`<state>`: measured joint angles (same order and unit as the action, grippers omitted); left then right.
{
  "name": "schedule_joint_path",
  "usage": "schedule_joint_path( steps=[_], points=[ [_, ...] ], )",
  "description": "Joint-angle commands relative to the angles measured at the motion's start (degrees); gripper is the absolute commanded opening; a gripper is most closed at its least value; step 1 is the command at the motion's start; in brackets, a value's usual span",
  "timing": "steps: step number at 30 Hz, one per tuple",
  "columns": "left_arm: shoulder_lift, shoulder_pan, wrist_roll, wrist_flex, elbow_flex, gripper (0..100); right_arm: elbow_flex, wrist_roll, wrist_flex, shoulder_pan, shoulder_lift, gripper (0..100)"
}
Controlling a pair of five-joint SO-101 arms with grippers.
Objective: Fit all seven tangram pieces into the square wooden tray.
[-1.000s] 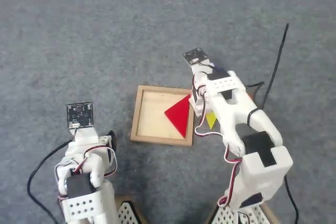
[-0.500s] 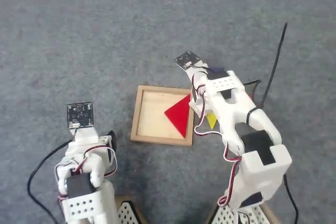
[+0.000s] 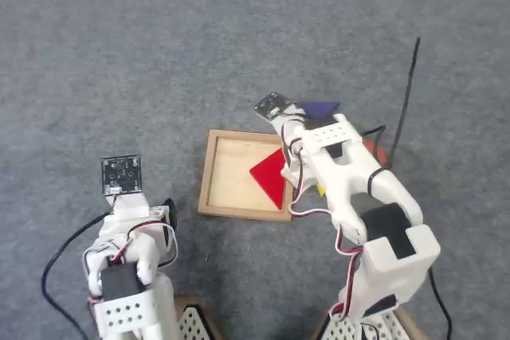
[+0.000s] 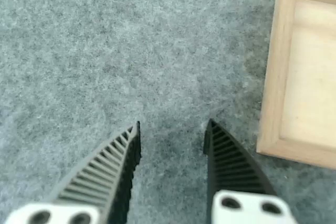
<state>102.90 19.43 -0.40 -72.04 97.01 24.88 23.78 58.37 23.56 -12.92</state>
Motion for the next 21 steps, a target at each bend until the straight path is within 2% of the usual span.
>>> schedule_joint_path(
  steps=[1, 13, 17, 21],
  points=[
    [1.1, -0.1, -0.3, -0.2, -0.6, 19, 0.9, 1.0, 1.1, 2.7, 1.1, 36.6],
    [1.1, -0.1, -0.3, -0.2, -0.6, 19, 1.2, -2.2, 4.3, -1.8, 0.7, 35.4],
    [1.1, -0.1, -0.3, -0.2, -0.6, 19, 1.7, -6.3, 5.1, -2.0, 0.7, 35.4],
    [1.1, -0.1, -0.3, -0.2, -0.6, 19, 1.8, -7.4, 5.1, -2.1, 0.7, 35.4]
  ],
)
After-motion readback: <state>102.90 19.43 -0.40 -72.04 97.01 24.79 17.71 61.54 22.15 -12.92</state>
